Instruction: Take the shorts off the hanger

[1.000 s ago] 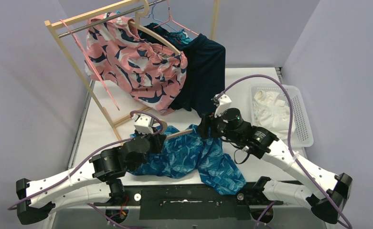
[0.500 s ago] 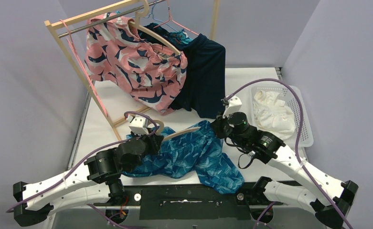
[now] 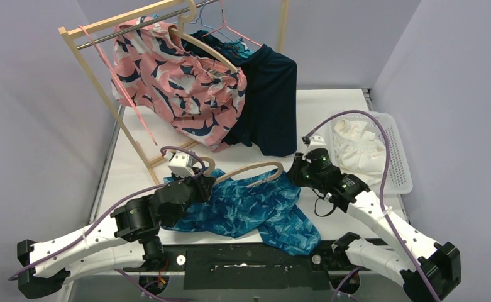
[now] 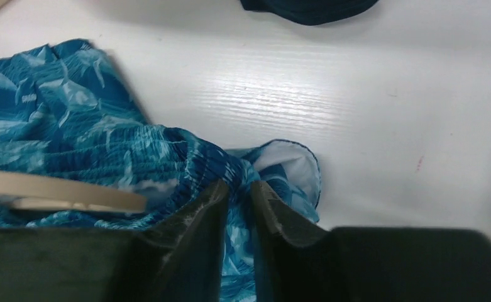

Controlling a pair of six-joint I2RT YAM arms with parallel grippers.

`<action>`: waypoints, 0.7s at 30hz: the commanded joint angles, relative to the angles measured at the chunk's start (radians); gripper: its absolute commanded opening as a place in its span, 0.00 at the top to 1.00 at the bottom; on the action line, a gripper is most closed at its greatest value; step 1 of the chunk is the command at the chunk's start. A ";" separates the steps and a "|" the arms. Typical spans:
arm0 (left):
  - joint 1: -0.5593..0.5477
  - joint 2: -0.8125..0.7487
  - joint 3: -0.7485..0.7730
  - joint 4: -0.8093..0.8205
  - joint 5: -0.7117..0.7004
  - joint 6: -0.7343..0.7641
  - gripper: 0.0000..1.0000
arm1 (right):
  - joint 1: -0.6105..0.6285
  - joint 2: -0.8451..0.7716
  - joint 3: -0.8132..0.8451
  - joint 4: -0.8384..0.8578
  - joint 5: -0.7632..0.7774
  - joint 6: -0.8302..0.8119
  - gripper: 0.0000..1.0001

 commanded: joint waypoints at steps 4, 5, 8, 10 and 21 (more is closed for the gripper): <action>-0.003 0.016 0.027 0.079 -0.001 0.015 1.00 | -0.005 -0.102 0.017 0.120 -0.029 -0.035 0.55; -0.003 0.014 0.027 0.077 -0.002 0.017 1.00 | -0.007 -0.133 0.003 0.137 -0.019 -0.048 0.50; -0.003 0.004 0.030 0.064 -0.001 0.030 1.00 | -0.005 -0.224 -0.053 0.207 -0.039 -0.111 0.34; -0.003 -0.007 0.025 0.069 0.026 0.050 1.00 | -0.005 -0.259 -0.089 0.259 -0.146 -0.191 0.31; -0.003 -0.063 0.032 0.090 0.244 0.268 1.00 | 0.023 -0.068 0.029 0.141 -0.692 -0.506 0.35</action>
